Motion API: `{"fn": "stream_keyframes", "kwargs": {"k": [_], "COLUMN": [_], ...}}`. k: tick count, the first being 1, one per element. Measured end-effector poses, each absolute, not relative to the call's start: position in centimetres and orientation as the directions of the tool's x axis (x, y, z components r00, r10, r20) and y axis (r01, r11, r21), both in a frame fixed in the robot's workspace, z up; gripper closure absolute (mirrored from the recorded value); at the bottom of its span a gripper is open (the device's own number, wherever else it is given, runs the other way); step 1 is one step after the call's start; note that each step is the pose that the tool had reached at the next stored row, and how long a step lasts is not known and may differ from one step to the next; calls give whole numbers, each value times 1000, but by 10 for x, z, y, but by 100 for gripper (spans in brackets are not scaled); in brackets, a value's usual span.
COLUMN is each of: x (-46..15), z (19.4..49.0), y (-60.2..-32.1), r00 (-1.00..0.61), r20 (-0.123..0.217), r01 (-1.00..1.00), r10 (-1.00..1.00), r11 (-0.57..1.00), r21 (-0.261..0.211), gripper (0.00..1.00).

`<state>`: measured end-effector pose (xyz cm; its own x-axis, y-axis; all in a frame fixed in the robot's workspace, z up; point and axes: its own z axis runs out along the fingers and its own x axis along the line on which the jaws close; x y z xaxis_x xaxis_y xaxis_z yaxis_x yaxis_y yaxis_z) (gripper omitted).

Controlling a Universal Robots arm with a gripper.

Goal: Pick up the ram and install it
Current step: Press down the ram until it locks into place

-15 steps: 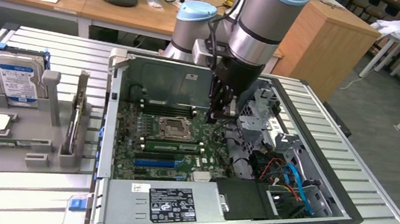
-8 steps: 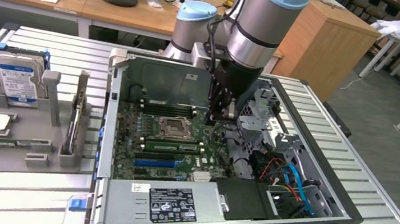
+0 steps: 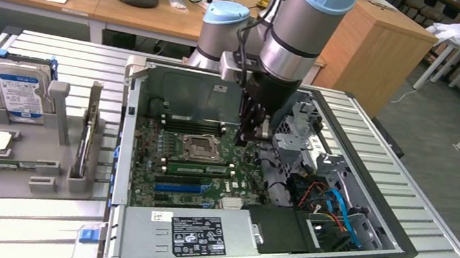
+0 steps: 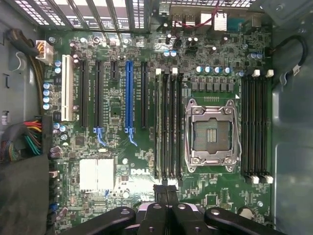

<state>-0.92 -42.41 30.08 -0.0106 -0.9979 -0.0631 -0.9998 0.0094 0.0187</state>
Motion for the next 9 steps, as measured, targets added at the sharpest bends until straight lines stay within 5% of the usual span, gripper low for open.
{"fn": "stream_keyframes", "kwargs": {"k": [9], "x": [-9], "z": [295], "y": [-424], "r00": [-10], "r20": [-63], "r01": [-1000], "r10": [-998], "r11": [9], "r21": [15], "gripper": [89]}}
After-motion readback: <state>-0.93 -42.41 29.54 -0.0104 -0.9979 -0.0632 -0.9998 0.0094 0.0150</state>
